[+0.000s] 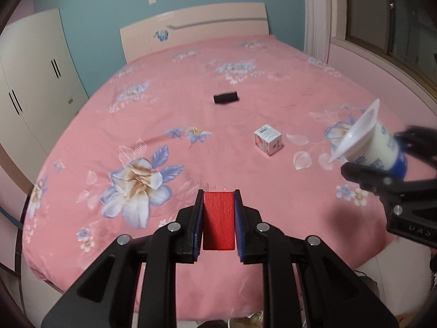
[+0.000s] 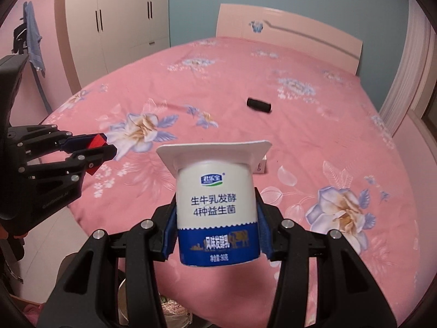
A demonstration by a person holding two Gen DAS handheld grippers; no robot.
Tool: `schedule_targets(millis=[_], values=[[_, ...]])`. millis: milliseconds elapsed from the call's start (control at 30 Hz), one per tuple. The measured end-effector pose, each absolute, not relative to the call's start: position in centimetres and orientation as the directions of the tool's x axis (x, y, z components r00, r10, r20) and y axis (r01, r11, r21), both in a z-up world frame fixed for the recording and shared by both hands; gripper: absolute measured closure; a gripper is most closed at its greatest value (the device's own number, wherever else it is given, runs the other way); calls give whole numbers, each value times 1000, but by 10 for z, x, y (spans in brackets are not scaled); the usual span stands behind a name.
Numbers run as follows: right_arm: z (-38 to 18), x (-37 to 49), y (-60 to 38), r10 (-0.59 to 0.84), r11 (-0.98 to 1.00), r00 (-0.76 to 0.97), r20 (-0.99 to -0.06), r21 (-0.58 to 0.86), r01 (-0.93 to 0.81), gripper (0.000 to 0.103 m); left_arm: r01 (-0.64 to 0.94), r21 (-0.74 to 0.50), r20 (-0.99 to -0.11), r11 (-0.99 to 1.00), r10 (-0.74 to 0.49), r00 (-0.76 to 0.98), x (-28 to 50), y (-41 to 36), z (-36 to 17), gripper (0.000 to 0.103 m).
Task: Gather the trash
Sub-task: 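Carry the red block with the left tool while the right tool carries the yogurt cup to the bin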
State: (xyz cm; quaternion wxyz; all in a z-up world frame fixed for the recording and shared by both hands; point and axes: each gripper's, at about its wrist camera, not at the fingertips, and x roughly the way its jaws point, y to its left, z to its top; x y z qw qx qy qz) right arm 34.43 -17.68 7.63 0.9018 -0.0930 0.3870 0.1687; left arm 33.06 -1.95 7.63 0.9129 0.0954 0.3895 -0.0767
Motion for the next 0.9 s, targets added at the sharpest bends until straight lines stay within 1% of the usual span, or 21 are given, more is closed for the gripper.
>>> schedule_targets(millis=[200,400,700,900], values=[[105,305,-171,241,922,680,-692,-56,-384,54,221,139,-680,965,-69,730,289,-15,104,81],[119,272,-166,252,914,699,-670,-72,-399,54,242,168,-652,955,-76,754,254,-16,116,81],[117,241,-166,251,910,696,-672,-80,-406,54,278,206,-657,938,-78,750,221,-18,106,81],[102,227,-163,248,906,676,-694,-80,-415,54,302,195,-697,933,-85,712,210,-17,83,81]])
